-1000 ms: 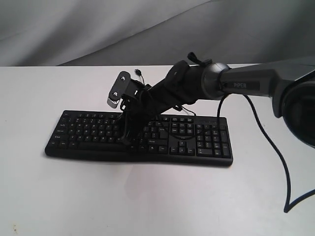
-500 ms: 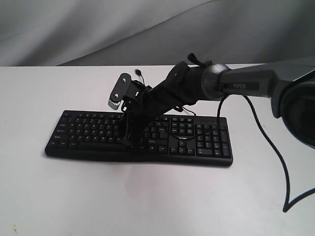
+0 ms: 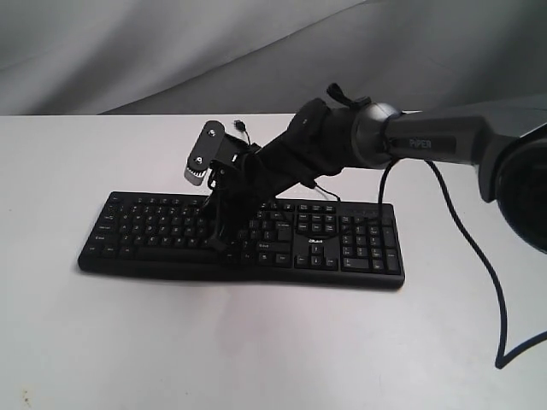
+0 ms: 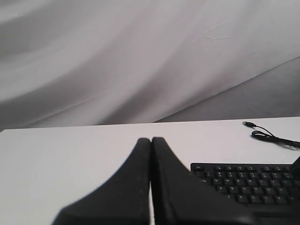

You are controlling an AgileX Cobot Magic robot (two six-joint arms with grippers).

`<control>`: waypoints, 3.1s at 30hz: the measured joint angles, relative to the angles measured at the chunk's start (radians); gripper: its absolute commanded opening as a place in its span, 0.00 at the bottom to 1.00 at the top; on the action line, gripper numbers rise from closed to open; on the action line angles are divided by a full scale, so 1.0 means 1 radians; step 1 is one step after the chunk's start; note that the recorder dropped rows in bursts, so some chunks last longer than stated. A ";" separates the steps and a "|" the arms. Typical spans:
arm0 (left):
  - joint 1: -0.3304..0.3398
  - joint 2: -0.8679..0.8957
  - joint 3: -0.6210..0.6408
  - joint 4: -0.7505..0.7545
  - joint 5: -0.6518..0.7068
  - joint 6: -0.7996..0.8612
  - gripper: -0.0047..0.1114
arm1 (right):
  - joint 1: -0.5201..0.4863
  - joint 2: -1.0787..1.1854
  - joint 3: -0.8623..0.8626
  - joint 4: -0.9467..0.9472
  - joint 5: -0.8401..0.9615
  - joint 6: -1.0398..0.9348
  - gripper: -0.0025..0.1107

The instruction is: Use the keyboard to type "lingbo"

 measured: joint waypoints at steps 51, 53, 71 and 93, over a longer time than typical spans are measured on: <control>0.000 0.000 0.000 0.000 0.000 0.000 0.04 | 0.075 0.104 -0.161 -0.023 0.026 0.045 0.02; 0.000 0.000 0.000 0.000 0.000 0.000 0.04 | 0.075 0.104 -0.161 -0.023 0.028 0.047 0.02; 0.000 0.000 0.000 0.000 0.000 0.000 0.04 | 0.075 0.123 -0.197 -0.030 0.040 0.055 0.02; 0.000 0.000 0.000 0.000 0.000 0.000 0.04 | 0.075 0.121 -0.221 -0.166 0.169 0.181 0.02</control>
